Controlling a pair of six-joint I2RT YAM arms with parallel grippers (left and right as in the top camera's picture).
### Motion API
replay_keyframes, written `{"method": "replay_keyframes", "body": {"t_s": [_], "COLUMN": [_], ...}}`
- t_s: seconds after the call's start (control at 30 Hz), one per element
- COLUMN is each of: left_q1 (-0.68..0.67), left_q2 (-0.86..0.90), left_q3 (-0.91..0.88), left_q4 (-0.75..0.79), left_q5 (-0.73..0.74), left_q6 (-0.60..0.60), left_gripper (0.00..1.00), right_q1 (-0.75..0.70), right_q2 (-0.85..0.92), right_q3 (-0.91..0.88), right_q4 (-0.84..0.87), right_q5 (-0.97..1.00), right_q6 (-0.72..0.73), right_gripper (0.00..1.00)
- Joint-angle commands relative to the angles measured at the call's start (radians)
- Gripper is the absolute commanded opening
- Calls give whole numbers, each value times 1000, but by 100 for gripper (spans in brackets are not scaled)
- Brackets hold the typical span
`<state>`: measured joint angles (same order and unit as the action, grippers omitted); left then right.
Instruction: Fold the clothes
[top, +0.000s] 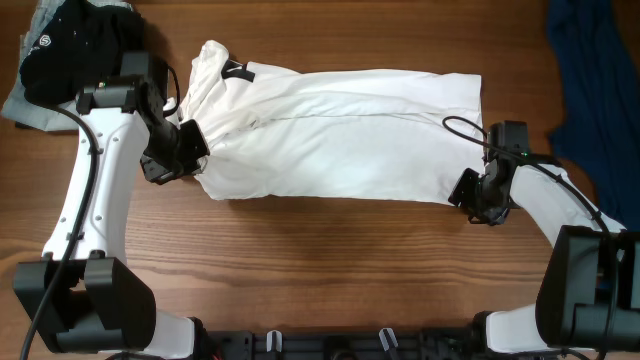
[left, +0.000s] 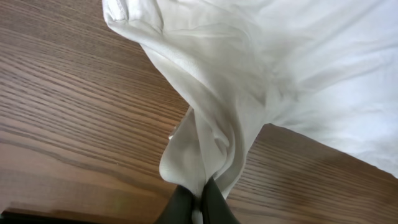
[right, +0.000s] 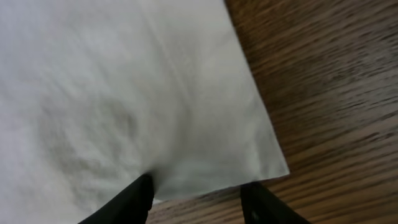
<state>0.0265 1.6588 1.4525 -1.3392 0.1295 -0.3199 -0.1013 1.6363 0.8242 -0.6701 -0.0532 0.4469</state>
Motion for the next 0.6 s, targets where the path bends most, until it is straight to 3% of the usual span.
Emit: {"method": "replay_keyframes", "body": {"t_s": [0.0,0.1,0.13,0.17,0.23,0.43,0.57], "left_q1": [4,4,4,4,4,27,66], "left_q2": [6,6,6,6,6,-13,-66], "left_q3": [6,6,6,6,6,26,41], "left_q4": [11,12,12,12,11,-59,-140], "left_q5": [11,11,11,11,11,9,9], "left_q6": [-10,-10,-10,-10,-10,-10,-29], "left_gripper": [4,4,4,4,4,4,4], "right_q1": [-3,-3,-3,-3,-3,-10,-11], "right_q2": [11,11,11,11,11,-55,-193], "right_q3": [-30,-30,-30,-30,-30,36,113], "right_q4": [38,81,87,85,65,-77,-205], "right_q5": [106,104,97,85,79,71,34], "right_q6": [62,80,80,78,76,43,-30], "right_gripper": [55,55,49,40,4,4,4]}}
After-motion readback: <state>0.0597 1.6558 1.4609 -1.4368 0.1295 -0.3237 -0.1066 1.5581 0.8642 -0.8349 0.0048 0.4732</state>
